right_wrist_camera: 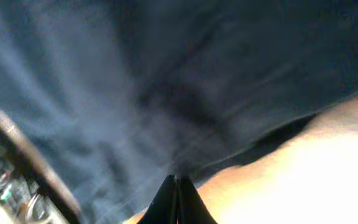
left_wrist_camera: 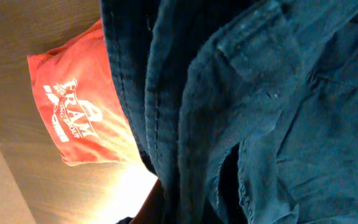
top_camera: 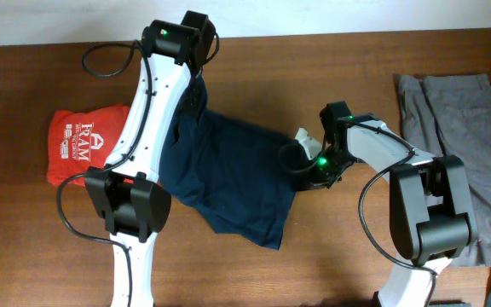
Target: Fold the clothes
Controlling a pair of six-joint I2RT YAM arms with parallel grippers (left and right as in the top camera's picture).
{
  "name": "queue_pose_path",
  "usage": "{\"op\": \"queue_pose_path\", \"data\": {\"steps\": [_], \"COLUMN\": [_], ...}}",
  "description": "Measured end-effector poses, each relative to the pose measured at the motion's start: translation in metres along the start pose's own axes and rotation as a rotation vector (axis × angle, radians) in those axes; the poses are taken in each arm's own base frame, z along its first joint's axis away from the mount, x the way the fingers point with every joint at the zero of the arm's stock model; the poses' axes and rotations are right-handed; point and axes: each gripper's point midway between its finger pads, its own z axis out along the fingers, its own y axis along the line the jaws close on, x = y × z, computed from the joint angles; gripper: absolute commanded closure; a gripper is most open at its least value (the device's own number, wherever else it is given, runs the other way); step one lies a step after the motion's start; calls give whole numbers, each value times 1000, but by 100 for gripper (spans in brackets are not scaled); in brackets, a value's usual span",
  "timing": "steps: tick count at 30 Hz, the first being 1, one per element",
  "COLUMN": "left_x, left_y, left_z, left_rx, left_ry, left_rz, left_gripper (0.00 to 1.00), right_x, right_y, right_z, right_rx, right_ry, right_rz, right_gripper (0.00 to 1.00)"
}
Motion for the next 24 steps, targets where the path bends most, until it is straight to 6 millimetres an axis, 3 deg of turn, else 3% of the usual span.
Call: {"op": "queue_pose_path", "data": {"steps": [6, 15, 20, 24], "left_x": [0, 0, 0, 0], "left_y": [0, 0, 0, 0], "left_z": [0, 0, 0, 0], "left_rx": [0, 0, 0, 1], "left_ry": [0, 0, 0, 0], "left_rz": [0, 0, 0, 0], "left_gripper": [99, 99, 99, 99], "right_x": [15, 3, -8, -4], "right_y": [14, 18, 18, 3], "right_z": [-1, 2, 20, 30], "right_rx": [-78, -81, 16, 158], "right_ry": [51, 9, 2, 42], "right_rz": [-22, -92, -129, -7], "right_gripper": [96, 96, 96, 96]}}
